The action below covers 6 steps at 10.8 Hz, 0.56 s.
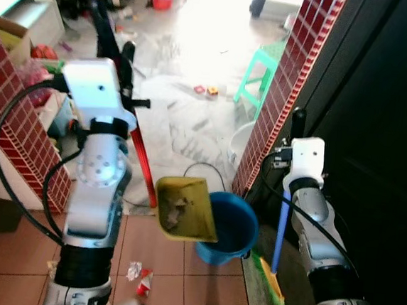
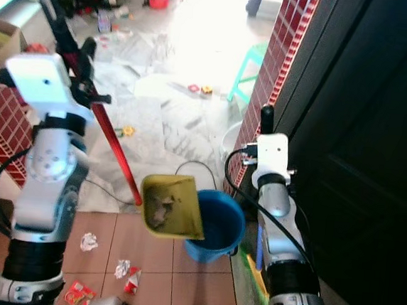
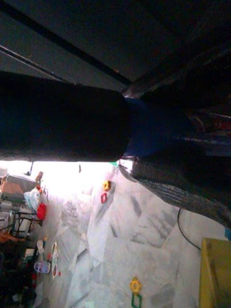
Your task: Sweep floor
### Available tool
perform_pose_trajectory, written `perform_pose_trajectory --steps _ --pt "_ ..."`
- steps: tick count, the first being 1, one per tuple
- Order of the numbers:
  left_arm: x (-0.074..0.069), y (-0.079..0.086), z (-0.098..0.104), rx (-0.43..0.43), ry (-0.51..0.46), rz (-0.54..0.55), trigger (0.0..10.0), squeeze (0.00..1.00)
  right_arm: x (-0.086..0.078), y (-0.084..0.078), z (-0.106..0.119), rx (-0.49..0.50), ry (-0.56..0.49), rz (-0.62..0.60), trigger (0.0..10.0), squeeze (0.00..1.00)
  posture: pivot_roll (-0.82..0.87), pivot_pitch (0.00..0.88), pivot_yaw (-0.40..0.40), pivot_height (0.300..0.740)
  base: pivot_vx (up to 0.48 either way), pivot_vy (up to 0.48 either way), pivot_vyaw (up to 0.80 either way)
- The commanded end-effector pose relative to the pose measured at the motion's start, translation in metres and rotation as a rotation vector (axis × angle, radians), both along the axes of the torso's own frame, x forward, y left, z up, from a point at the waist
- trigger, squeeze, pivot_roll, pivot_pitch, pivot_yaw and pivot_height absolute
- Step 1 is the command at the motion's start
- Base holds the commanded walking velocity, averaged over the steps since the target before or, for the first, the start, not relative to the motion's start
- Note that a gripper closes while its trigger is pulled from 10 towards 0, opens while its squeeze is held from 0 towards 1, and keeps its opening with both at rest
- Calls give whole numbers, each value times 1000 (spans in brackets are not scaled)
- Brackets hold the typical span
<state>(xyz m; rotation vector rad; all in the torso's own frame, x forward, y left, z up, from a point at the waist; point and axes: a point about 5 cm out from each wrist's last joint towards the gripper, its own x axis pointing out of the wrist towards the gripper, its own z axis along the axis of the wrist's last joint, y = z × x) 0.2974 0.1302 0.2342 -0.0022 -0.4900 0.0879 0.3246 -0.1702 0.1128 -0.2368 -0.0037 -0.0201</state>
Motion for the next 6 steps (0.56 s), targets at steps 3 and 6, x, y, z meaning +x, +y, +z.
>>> perform_pose_trajectory --steps 3,6 --pt "2 -32 20 48 -127 -72 10000 0 3 -2 10 -7 -36 0 10000 0 -68 0 -38 740 0 0 0" --pt "6 -77 25 97 -179 -242 10000 0 5 2 10 -2 -39 3 10000 0 -70 0 -32 740 0 0 0"
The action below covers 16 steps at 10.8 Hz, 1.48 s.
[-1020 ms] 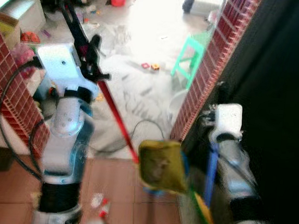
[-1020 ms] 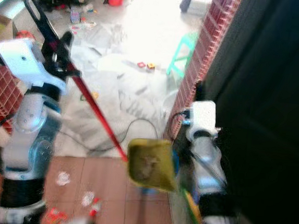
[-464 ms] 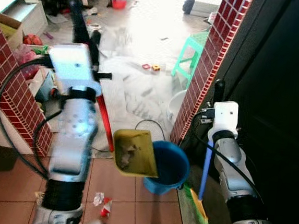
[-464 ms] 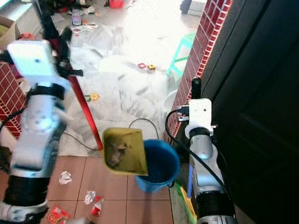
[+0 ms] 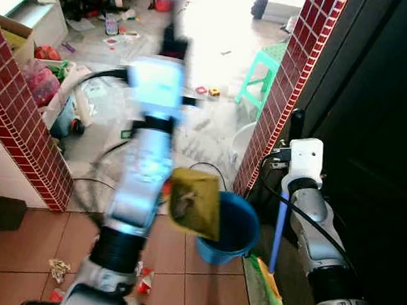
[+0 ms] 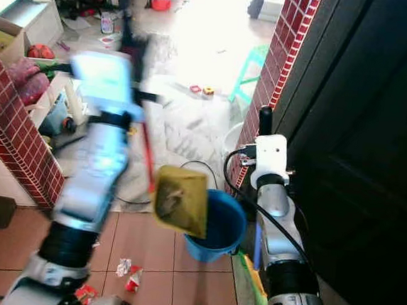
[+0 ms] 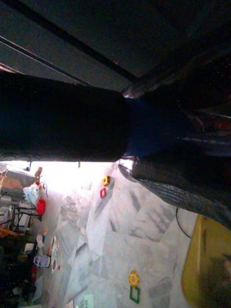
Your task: Sweep floor
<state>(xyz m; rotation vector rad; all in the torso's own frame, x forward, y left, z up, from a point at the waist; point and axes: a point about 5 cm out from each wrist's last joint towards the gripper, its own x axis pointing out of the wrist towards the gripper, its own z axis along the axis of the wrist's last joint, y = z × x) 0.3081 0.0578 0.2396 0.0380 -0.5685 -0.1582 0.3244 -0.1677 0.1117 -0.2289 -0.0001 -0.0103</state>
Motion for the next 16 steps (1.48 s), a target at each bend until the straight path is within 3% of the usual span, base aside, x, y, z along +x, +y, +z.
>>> perform_pose_trajectory --steps 1,3,4,5,6,7,8,11,12,13,14,15,16 --pt "-9 -25 15 60 -122 -126 10000 0 5 -1 12 -8 -46 -9 10000 0 -72 0 -29 740 0 0 0" --pt "-18 -52 0 146 -104 -321 10000 0 5 -2 12 -9 -47 -14 10000 0 -74 0 -24 740 0 0 0" --pt "-30 -71 -9 267 -117 -505 10000 0 5 -2 12 -6 -49 -17 10000 0 -73 0 -23 740 0 0 0" --pt "-35 -77 -10 325 -134 -569 10000 0 5 -1 12 -5 -49 -17 10000 0 -71 0 -24 740 0 0 0" --pt "-38 -78 -4 329 -152 -618 10000 0 6 -1 12 -4 -49 -15 10000 0 -70 0 -24 740 0 0 0" --pt "-44 -84 -7 442 -181 -702 10000 0 7 0 12 -3 -50 -14 10000 0 -66 0 -27 740 0 0 0" --pt "-46 -85 -10 483 -195 -721 10000 0 7 1 12 -2 -50 -13 10000 0 -65 0 -28 740 0 0 0" --pt "-60 -92 -17 619 -167 -883 10000 0 8 1 11 0 -51 -10 10000 0 -62 0 -28 740 0 0 0" --pt "-57 -93 -13 604 -143 -872 10000 0 8 2 12 1 -53 -10 10000 0 -66 0 -27 740 0 0 0" --pt "-52 -92 -7 501 -124 -823 10000 0 8 2 12 1 -54 -10 10000 0 -68 0 -29 740 0 0 0" --pt "-53 -94 -11 486 -73 -868 10000 0 9 2 12 0 -55 -11 10000 0 -68 0 -29 740 0 0 0" --pt "-55 -94 -11 491 -105 -827 10000 0 9 0 12 -4 -56 -13 10000 0 -69 0 -30 740 0 0 0" --pt "-50 -92 -4 437 -116 -756 10000 0 9 -1 12 -6 -56 -15 10000 0 -73 0 -30 740 0 0 0"
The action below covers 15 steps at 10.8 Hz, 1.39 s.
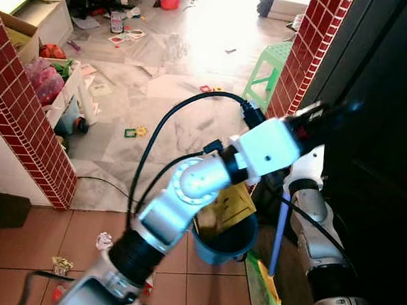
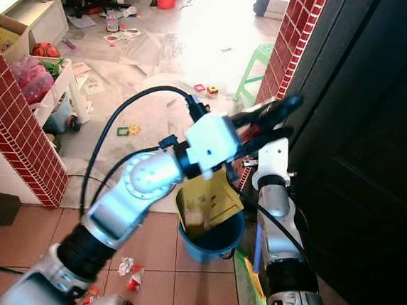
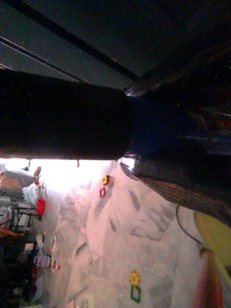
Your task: Sweep floor
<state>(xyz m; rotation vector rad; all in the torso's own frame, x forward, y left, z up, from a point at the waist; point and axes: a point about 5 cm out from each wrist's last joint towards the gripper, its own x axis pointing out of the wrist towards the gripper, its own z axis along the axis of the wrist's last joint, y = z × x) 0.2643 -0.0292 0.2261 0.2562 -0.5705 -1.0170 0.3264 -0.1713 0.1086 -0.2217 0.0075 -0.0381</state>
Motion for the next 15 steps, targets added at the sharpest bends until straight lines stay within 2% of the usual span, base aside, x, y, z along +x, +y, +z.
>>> perform_pose_trajectory --steps 1,2,3,4,5,6,7,8,9,10,11,12,14,15 --pt "-10 -10 2 36 0 -103 10000 0 7 3 15 -15 -60 12 10000 0 -73 0 -30 740 0 0 0" --pt "-12 -11 0 85 -63 -90 10000 0 7 5 15 -15 -59 19 10000 0 -67 0 -35 740 0 0 0" --pt "-7 -9 10 -12 -45 -35 10000 0 8 6 15 -14 -60 20 10000 0 -67 0 -35 740 0 0 0" --pt "-14 -12 6 27 23 -129 10000 0 8 5 16 -14 -61 19 10000 0 -67 0 -34 740 0 0 0" --pt "-9 -9 13 -23 -51 -29 10000 0 8 5 15 -15 -60 18 10000 0 -67 0 -34 740 0 0 0" --pt "-1 1 34 -162 -66 56 10000 0 8 5 15 -15 -61 18 10000 0 -70 0 -32 740 0 0 0" --pt "9 13 49 -249 -71 135 10000 0 8 4 14 -15 -59 16 10000 0 -70 0 -31 740 0 0 0" --pt "18 21 54 -316 11 151 10000 0 8 5 13 -16 -57 18 10000 0 -67 0 -33 740 0 0 0" --pt "7 8 33 -110 2 6 10000 0 9 5 14 -15 -58 19 10000 0 -67 0 -34 740 0 0 0" --pt "0 4 24 -56 -26 -20 10000 0 9 5 14 -15 -59 20 10000 0 -69 0 -33 740 0 0 0" --pt "8 10 34 -180 21 73 10000 0 9 5 15 -15 -61 19 10000 0 -73 0 -32 740 0 0 0" --pt "13 17 45 -230 -27 146 10000 0 9 3 15 -17 -60 15 10000 0 -73 0 -34 740 0 0 0" --pt "23 33 60 -288 -75 227 10000 0 9 3 15 -21 -59 19 10000 0 -74 0 -38 740 0 0 0" --pt "32 55 80 -378 -138 347 10000 0 10 4 16 -21 -64 20 10000 0 -74 0 -38 740 0 0 0"
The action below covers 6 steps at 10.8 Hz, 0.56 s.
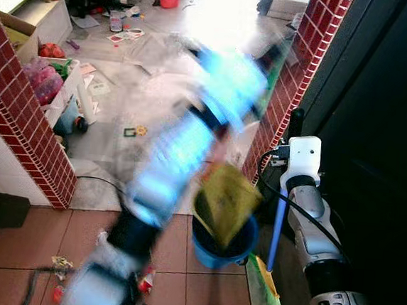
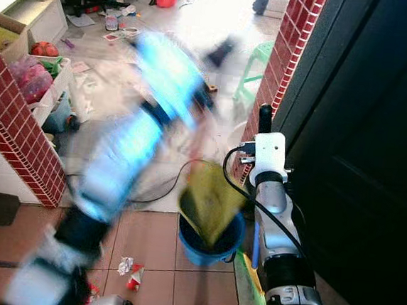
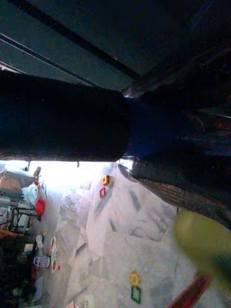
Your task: Sweep floor
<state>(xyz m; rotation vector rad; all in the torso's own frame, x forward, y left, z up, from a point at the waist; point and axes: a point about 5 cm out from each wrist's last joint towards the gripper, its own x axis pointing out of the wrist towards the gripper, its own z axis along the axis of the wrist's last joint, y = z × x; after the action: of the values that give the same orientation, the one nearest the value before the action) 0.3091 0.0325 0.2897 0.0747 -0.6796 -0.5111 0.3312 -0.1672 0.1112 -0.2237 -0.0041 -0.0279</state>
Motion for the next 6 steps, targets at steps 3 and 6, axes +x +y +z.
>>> perform_pose_trajectory --steps 3,6 --pt "8 57 37 -47 -173 284 10000 0 4 1 12 -18 -49 15 10000 0 -69 0 -42 740 0 0 0" --pt "20 81 -15 -4 29 405 10000 0 4 0 12 -21 -40 26 10000 0 -69 0 -43 740 0 0 0"
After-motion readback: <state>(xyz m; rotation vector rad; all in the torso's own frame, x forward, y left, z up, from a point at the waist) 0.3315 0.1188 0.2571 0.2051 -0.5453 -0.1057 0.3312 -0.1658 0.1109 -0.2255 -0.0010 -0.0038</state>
